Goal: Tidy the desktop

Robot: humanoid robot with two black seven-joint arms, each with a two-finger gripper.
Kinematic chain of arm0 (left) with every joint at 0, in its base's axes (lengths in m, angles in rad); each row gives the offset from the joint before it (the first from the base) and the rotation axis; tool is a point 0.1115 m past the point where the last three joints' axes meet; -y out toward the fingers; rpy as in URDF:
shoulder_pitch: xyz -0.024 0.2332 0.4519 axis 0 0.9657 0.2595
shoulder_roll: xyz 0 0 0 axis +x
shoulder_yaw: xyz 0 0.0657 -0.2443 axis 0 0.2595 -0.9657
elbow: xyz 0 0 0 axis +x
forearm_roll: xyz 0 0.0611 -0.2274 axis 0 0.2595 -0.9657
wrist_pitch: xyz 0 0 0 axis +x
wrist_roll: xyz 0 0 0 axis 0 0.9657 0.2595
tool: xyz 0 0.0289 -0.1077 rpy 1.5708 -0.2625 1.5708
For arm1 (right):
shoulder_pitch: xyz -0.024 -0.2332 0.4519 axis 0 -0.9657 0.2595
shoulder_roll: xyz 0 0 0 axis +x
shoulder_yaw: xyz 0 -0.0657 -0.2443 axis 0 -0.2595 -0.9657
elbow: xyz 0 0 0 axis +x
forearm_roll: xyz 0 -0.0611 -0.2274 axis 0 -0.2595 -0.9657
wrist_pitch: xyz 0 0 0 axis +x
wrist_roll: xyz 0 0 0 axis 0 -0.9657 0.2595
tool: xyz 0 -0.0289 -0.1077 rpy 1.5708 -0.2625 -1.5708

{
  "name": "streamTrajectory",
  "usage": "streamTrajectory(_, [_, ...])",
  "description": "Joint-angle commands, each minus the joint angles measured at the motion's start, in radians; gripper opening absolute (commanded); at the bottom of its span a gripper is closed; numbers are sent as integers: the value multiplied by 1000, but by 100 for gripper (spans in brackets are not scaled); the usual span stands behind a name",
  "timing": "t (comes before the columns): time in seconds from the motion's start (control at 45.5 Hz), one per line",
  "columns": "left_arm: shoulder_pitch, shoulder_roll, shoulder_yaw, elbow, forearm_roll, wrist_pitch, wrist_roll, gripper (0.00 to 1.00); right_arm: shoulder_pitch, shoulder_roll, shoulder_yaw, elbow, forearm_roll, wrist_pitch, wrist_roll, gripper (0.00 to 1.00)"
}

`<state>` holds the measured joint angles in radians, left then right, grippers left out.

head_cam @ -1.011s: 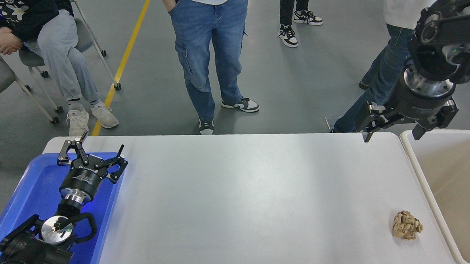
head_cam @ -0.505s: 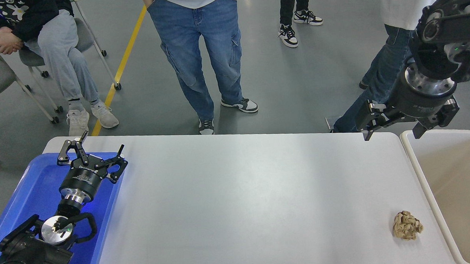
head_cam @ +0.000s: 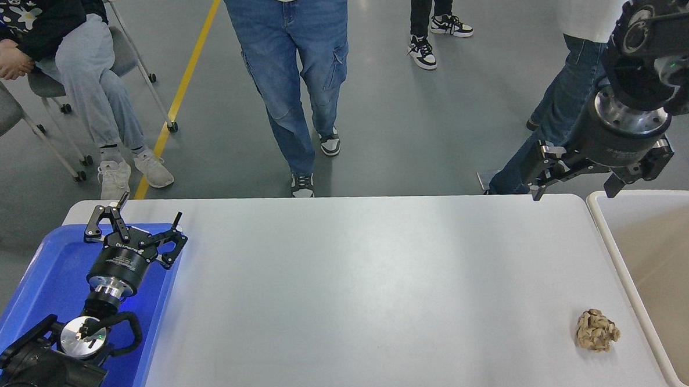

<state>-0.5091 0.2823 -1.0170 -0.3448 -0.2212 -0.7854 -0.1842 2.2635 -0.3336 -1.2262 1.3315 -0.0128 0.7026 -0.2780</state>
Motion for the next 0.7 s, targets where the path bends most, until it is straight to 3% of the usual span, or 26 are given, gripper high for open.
streamTrajectory(0.0, [1, 0, 0, 0, 0, 0, -1, 100, 4, 1, 1, 0, 1, 0, -1, 100])
streamTrajectory(0.681, [0, 0, 0, 0, 0, 0, -1, 100, 14, -1, -3, -26, 2, -3, 0, 100])
